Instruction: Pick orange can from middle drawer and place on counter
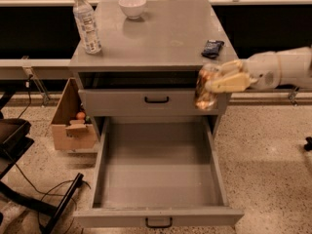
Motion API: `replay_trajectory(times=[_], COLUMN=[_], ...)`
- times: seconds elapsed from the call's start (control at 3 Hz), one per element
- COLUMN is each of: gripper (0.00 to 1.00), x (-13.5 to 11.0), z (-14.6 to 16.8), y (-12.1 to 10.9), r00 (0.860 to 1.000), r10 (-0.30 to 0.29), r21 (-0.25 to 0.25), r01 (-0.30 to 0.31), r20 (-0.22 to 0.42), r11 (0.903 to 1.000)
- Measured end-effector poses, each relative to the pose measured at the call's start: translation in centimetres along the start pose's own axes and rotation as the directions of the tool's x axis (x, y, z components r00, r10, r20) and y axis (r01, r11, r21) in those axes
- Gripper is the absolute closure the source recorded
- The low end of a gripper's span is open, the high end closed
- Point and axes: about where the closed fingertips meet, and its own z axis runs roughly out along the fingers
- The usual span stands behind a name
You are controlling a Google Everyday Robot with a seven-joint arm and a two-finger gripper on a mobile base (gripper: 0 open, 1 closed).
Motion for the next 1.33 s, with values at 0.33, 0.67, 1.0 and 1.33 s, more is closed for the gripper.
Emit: replay_trajectory(times=[0.33, 0.67, 1.0, 1.33], gripper=[1.0, 1.0, 1.0, 1.0], x=[-9.2, -14.3, -16.4, -16.7], z=[-1.8, -0.6, 3.7, 5.8], y=[-7.4, -13.2, -17.6, -18.1], r00=[0.996, 0.995, 1.0, 0.998], r10=[0.028, 0.02, -0.024, -0.038], r21=[0.206, 0.387, 0.497, 0.498], r01=[-0.044, -0.057, 0.026, 0.06], r20=[0.082, 0.098, -0.011, -0.054], r11=[0.9775, 0.9203, 0.8672, 0.8653])
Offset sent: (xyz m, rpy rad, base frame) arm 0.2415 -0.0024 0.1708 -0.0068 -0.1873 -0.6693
